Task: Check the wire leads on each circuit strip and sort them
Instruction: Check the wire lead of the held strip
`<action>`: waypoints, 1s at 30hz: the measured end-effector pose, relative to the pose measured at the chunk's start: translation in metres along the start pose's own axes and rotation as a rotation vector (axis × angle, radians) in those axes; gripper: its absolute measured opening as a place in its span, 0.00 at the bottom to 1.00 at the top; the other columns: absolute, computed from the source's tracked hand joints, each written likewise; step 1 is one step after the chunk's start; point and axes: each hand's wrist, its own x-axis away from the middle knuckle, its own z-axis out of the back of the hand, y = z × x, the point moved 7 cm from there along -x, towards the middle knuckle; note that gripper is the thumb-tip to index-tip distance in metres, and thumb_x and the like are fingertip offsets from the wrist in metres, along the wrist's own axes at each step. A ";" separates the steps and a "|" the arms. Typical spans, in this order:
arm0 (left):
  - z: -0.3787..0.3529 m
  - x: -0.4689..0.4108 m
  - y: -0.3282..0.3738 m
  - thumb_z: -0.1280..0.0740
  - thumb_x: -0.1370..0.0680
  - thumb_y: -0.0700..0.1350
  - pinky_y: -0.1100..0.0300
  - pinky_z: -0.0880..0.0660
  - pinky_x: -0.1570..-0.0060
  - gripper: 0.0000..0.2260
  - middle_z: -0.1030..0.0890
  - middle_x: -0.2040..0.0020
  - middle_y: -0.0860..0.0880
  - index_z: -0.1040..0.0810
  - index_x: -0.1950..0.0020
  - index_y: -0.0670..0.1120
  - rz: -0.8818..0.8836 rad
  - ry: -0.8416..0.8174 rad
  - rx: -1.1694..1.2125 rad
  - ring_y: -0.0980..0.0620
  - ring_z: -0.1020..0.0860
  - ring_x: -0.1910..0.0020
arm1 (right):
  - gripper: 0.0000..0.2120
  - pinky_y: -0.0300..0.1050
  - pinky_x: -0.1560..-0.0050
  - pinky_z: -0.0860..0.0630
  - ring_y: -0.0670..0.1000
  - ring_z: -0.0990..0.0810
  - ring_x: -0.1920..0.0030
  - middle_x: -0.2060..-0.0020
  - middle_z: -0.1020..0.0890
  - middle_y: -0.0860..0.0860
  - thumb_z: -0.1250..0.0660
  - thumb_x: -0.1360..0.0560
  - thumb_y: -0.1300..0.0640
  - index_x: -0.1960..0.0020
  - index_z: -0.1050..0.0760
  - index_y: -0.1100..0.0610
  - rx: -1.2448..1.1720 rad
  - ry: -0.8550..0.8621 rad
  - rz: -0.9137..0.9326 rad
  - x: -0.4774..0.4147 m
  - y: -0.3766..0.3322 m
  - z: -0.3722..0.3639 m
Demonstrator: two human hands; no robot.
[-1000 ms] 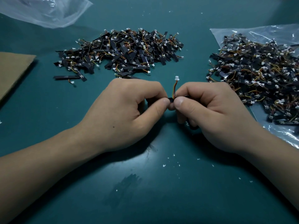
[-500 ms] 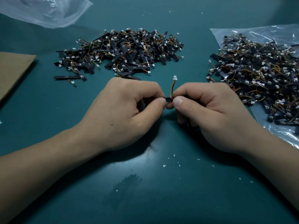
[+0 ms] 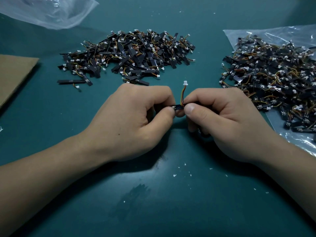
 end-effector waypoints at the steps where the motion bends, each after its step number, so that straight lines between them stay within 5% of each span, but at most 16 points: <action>1: 0.000 0.000 0.000 0.35 0.24 0.46 0.57 0.33 0.71 0.06 0.27 0.73 0.50 0.23 0.60 0.49 0.003 -0.007 -0.002 0.49 0.28 0.72 | 0.10 0.38 0.68 0.31 0.46 0.26 0.71 0.71 0.20 0.49 0.36 0.22 0.55 0.60 0.20 0.50 0.006 -0.001 0.006 0.000 -0.001 0.000; 5: -0.002 0.000 -0.001 0.37 0.26 0.46 0.54 0.30 0.70 0.05 0.27 0.72 0.49 0.25 0.61 0.50 0.011 -0.048 -0.016 0.46 0.27 0.70 | 0.10 0.45 0.69 0.29 0.51 0.26 0.71 0.71 0.22 0.53 0.35 0.21 0.56 0.58 0.18 0.52 0.037 0.018 0.045 0.002 -0.003 0.002; 11: -0.007 -0.001 -0.003 0.40 0.27 0.49 0.47 0.25 0.67 0.13 0.25 0.70 0.45 0.21 0.63 0.41 0.014 -0.116 -0.061 0.42 0.23 0.68 | 0.09 0.42 0.70 0.31 0.49 0.27 0.72 0.72 0.22 0.50 0.34 0.20 0.57 0.56 0.17 0.51 0.154 0.005 0.114 0.003 -0.008 -0.001; 30: -0.006 -0.002 -0.002 0.40 0.27 0.49 0.46 0.27 0.67 0.14 0.26 0.72 0.45 0.22 0.65 0.40 0.014 -0.104 -0.092 0.42 0.25 0.68 | 0.08 0.53 0.69 0.30 0.52 0.26 0.72 0.71 0.21 0.52 0.35 0.22 0.56 0.56 0.20 0.46 0.147 -0.035 0.077 0.003 -0.006 -0.003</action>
